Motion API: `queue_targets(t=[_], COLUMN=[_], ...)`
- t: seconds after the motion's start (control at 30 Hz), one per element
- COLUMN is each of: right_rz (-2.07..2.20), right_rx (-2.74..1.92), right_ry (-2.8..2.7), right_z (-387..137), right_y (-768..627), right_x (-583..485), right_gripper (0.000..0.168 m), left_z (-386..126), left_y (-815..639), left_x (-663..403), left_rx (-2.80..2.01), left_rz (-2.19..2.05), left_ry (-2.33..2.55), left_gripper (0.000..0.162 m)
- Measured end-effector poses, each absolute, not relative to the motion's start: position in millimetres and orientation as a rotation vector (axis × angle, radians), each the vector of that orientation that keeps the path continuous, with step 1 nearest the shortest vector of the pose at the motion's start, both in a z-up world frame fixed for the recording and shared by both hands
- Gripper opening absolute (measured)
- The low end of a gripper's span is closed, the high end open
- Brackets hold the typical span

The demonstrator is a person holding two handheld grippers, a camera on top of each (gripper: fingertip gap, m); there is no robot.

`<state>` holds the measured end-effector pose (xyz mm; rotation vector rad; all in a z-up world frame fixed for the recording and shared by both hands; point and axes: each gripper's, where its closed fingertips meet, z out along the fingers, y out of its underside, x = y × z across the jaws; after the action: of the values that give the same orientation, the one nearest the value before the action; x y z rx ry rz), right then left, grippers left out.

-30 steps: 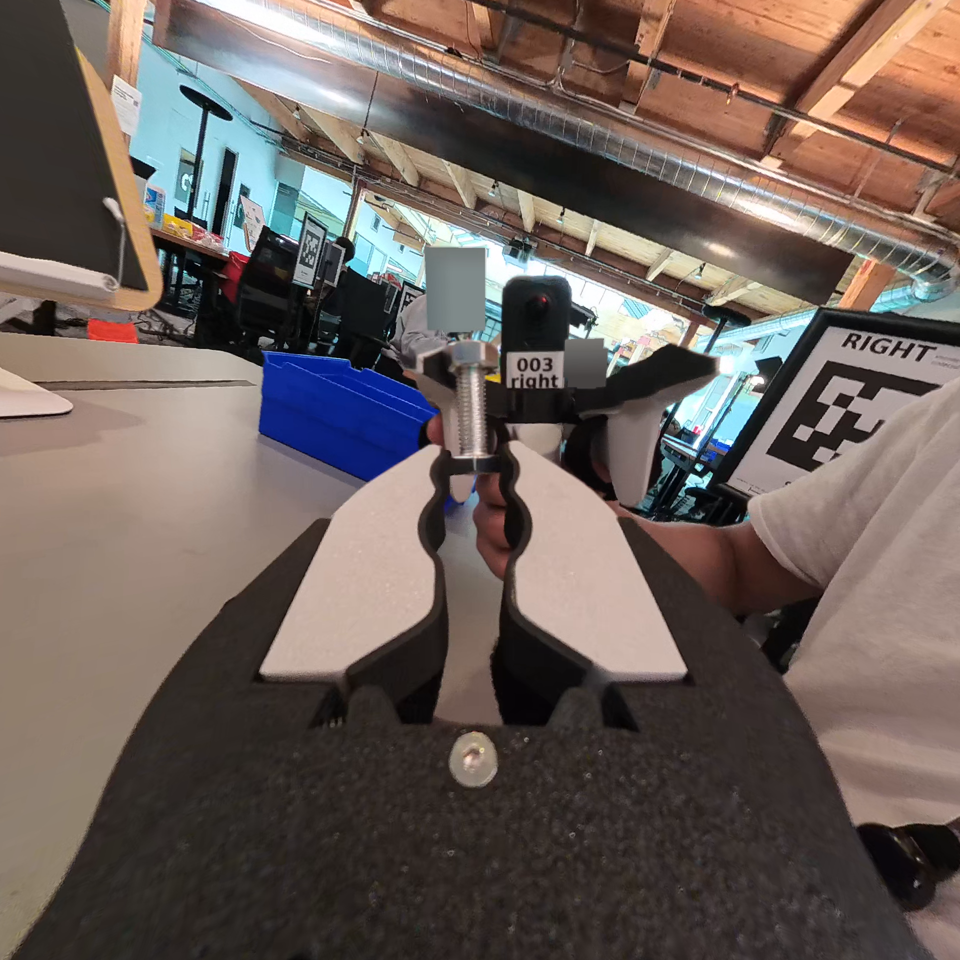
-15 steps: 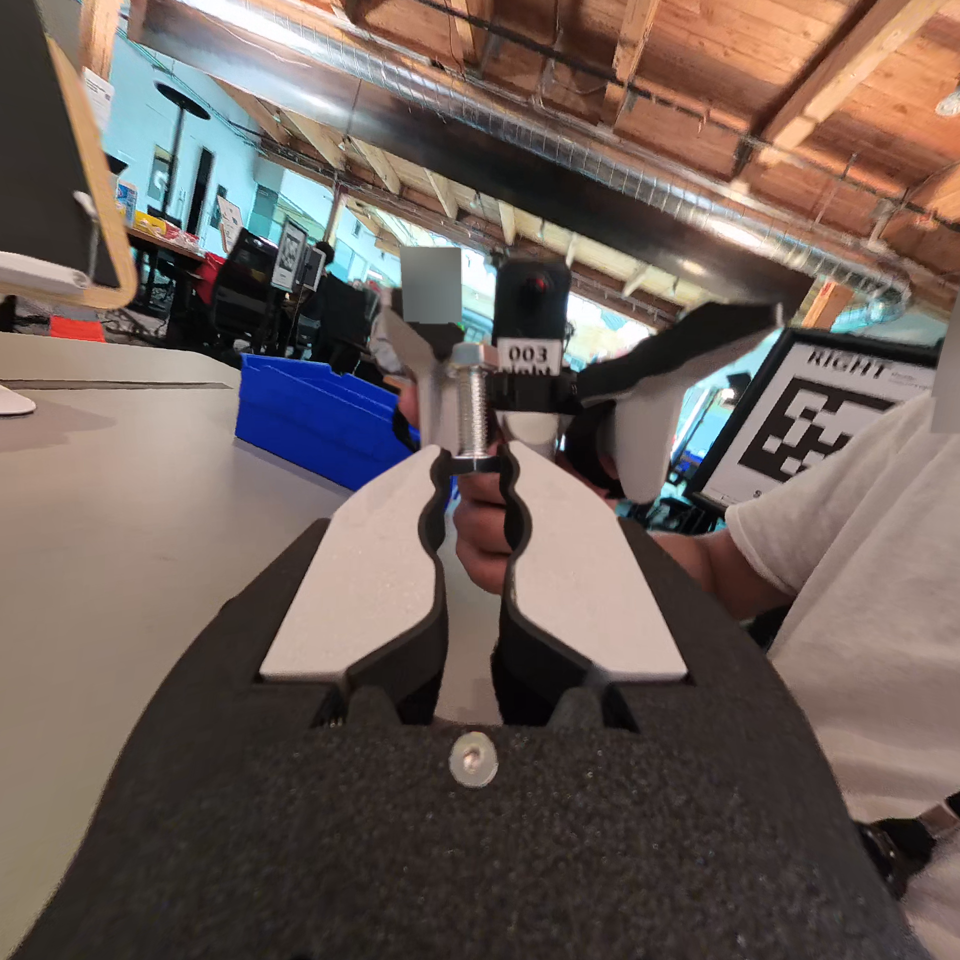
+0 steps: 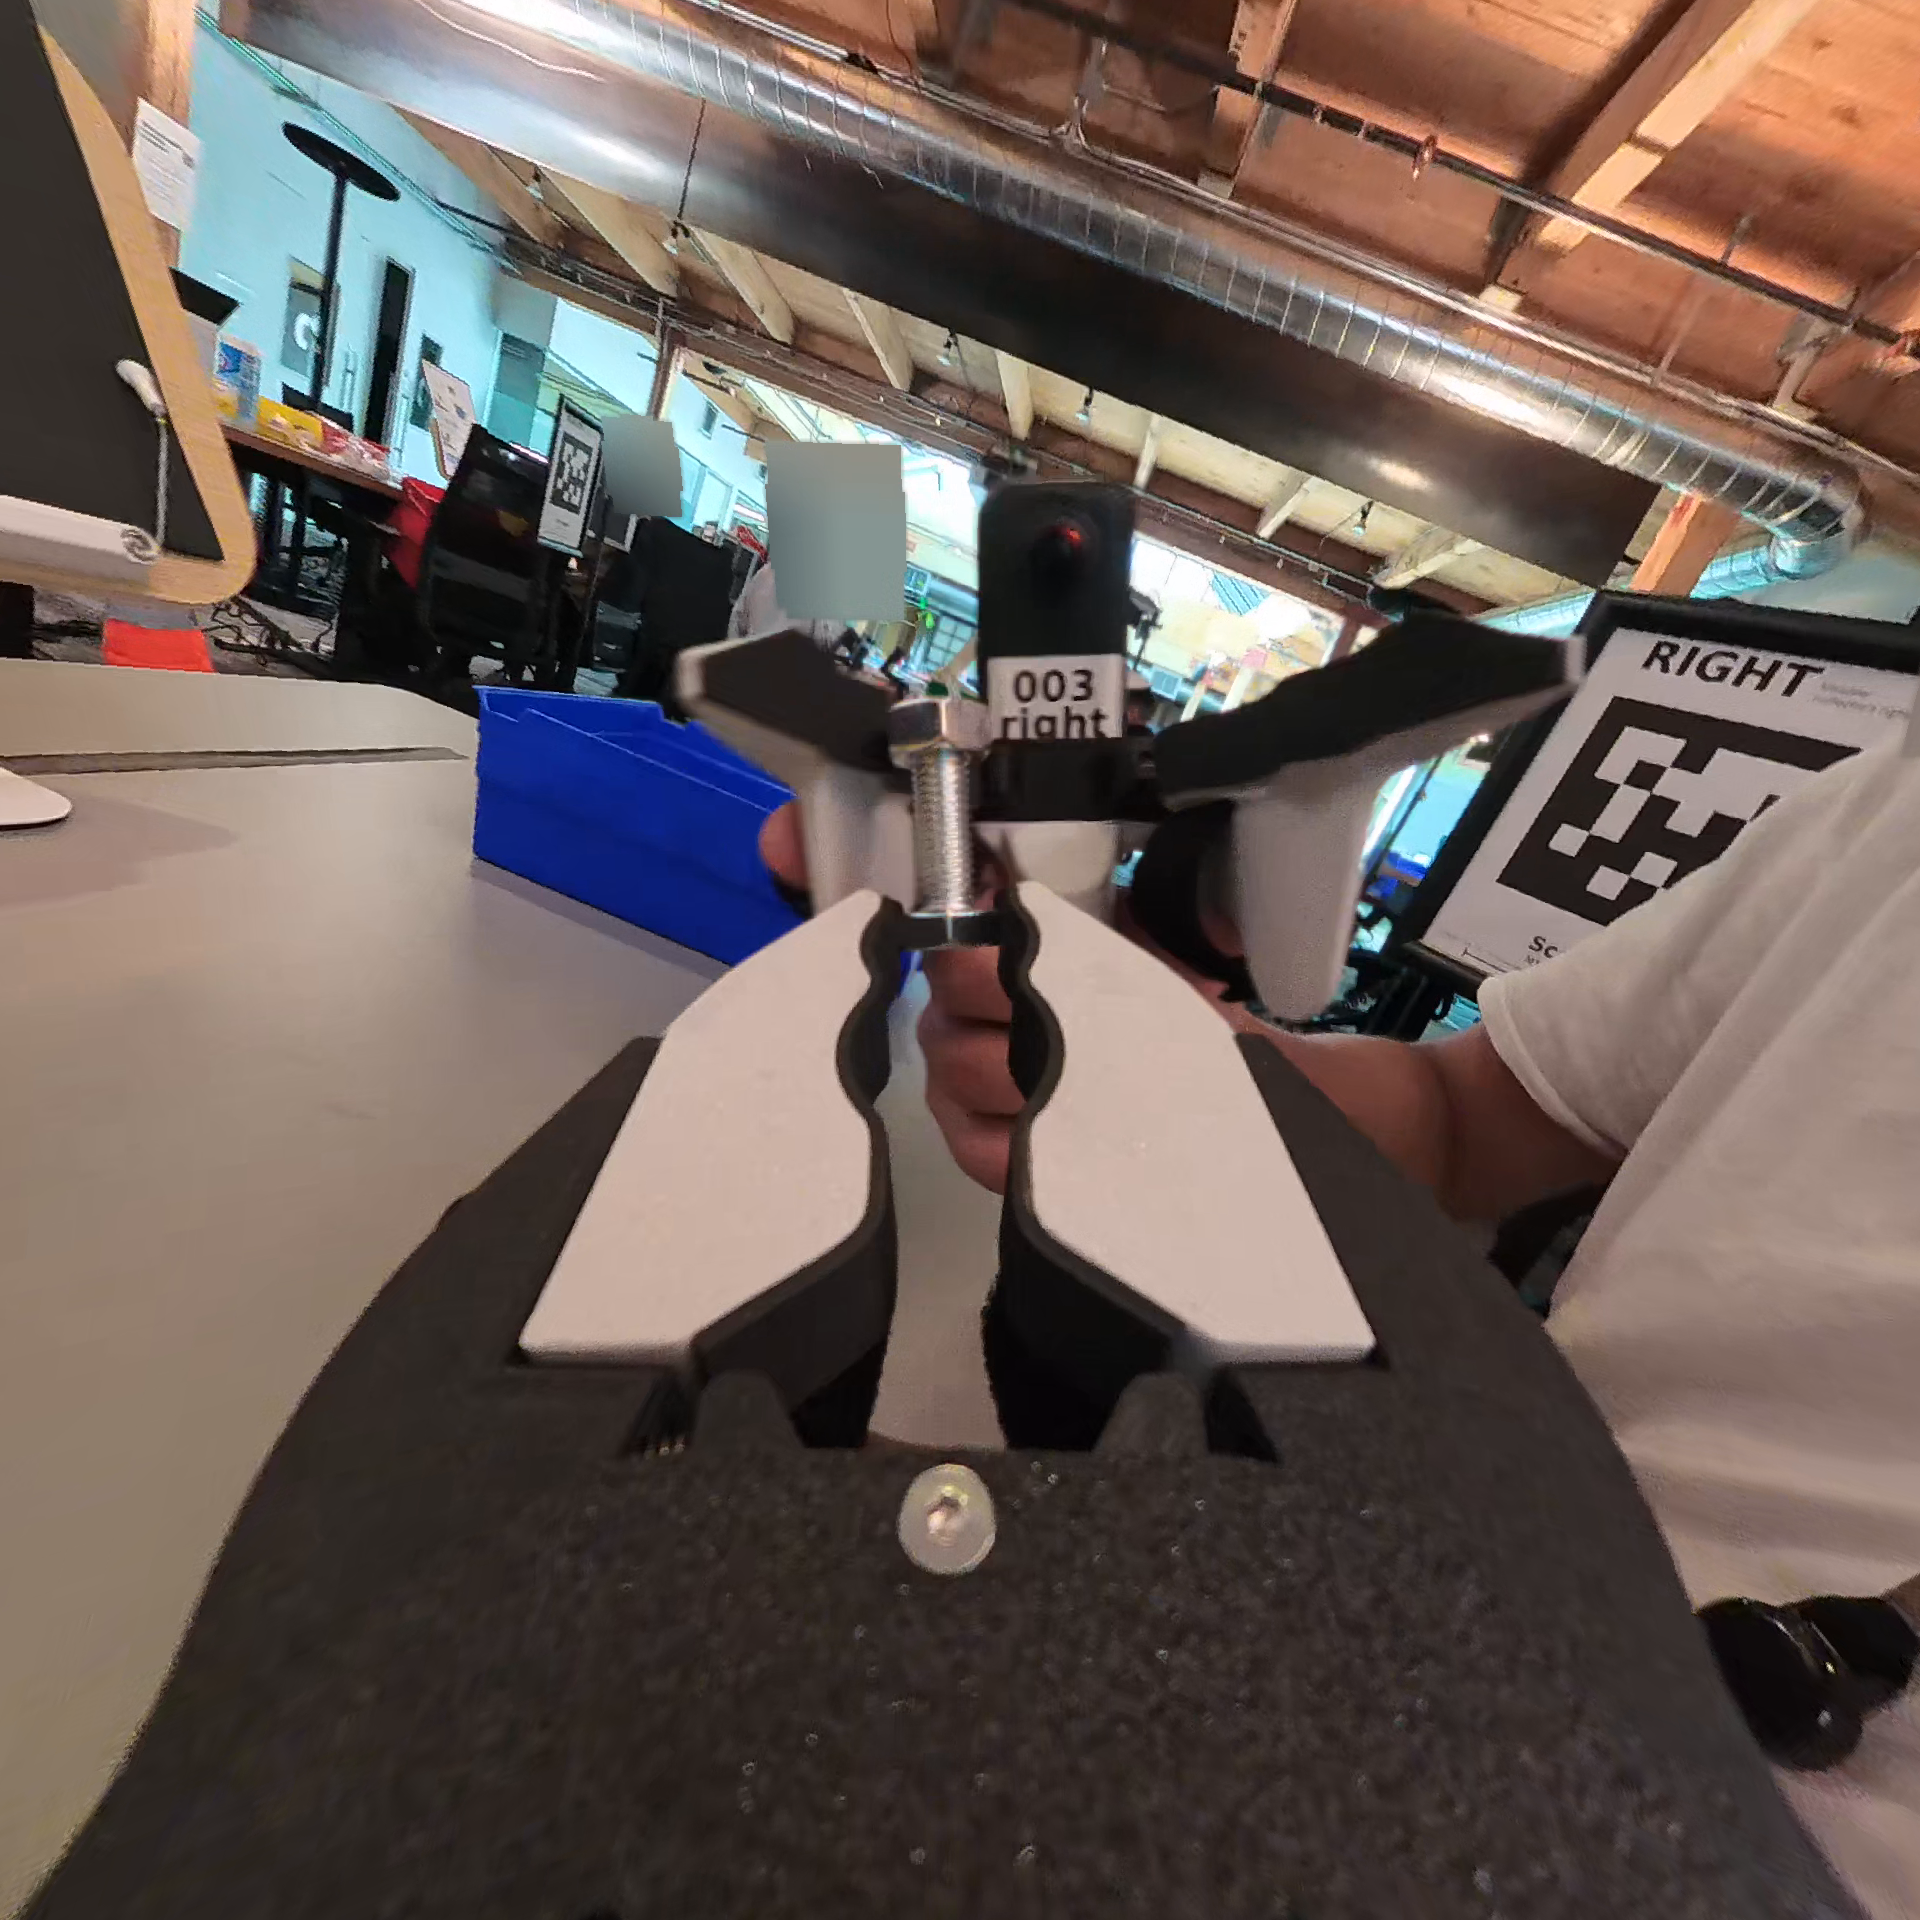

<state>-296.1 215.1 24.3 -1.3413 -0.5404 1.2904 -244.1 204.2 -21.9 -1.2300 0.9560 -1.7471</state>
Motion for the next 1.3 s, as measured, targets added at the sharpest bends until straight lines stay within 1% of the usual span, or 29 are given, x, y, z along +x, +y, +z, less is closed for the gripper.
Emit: queue_targets(t=[0.07, 0.13, 0.2, 0.3, 0.33, 0.43, 0.47, 0.57, 0.63, 0.7, 0.77, 0.8, 0.83, 0.9, 0.97, 1.07, 1.1, 1.2, 1.3], right_rz=[1.262, 1.283, 1.343, 1.276, 1.271, 1.296, 1.299, 1.311, 1.31, 1.304, 1.304, 1.319, 1.336, 1.295, 1.297, 1.317, 1.323, 1.353, 1.316], right_rx=[-1.349, -1.339, -1.258, -1.281, -1.306, -1.403, -1.424, -1.38, -1.332, -1.326, -1.311, -1.265, -1.21, -1.236, -1.301, -1.369, -1.384, -1.343, -1.337], right_ry=[-0.533, -0.512, -0.59, -0.543, -0.514, -0.447, -0.457, -0.507, -0.54, -0.548, -0.559, -0.595, -0.617, -0.544, -0.477, -0.451, -0.47, -0.544, -0.548], right_z=[25.0, 26.0, 30.6, 25.7, 22.2, 7.8, 3.4, 8.2, 15.9, 18.5, 19.0, 21.9, 26.4, 23.7, 15.6, 6.3, 4.5, 11.6, 14.9], right_y=[214.9, 213.1, 196.8, 207.8, 214.5, 231.0, 231.7, 221.4, 213.1, 210.4, 208.4, 202.9, 197.5, 210.7, 224.4, 231.9, 230.1, 215.2, 211.4], right_x=[-292.1, -283.0, -276.4, -264.4, -261.9, -266.5, -272.2, -286.4, -288.5, -285.6, -276.2, -270.3, -263.6, -250.3, -247.1, -262.9, -271.8, -289.9, -288.6], right_gripper=[0.096, 0.093, 0.056, 0.06, 0.065, 0.088, 0.093, 0.093, 0.089, 0.091, 0.083, 0.054, 0.036, 0.04, 0.058, 0.081, 0.086, 0.086, 0.095], left_z=[-17.9, -13.6, -13.5, -13.2, -14.0, -15.5, -16.5, -20.4, -21.2, -17.4, -12.7, -12.5, -13.5, -11.8, -13.9, -16.4, -18.1, -20.7, -17.3], left_y=[212.8, 226.0, 242.9, 248.5, 245.0, 226.3, 218.9, 204.5, 206.0, 212.6, 222.2, 229.2, 236.1, 240.6, 236.6, 221.4, 215.9, 208.1, 216.0], left_x=[-250.4, -259.9, -269.0, -271.6, -269.0, -257.4, -253.0, -244.2, -244.1, -249.4, -257.8, -261.9, -265.1, -268.3, -264.2, -253.4, -249.4, -243.7, -250.0], left_rx=[-1.228, -1.227, -1.248, -1.249, -1.249, -1.237, -1.232, -1.226, -1.235, -1.225, -1.214, -1.226, -1.241, -1.233, -1.241, -1.239, -1.242, -1.245, -1.235], left_rz=[-1.772, -1.812, -1.841, -1.821, -1.818, -1.845, -1.84, -1.821, -1.83, -1.845, -1.85, -1.856, -1.861, -1.889, -1.88, -1.903, -1.906, -1.893, -1.886], left_ry=[0.893, 0.793, 0.682, 0.68, 0.704, 0.788, 0.833, 0.932, 0.921, 0.875, 0.806, 0.757, 0.711, 0.671, 0.705, 0.788, 0.823, 0.878, 0.834], left_gripper=[0.018, 0.018, 0.018, 0.017, 0.018, 0.018, 0.018, 0.018, 0.018, 0.018, 0.018, 0.018, 0.017, 0.017, 0.017, 0.018, 0.018, 0.018, 0.018])
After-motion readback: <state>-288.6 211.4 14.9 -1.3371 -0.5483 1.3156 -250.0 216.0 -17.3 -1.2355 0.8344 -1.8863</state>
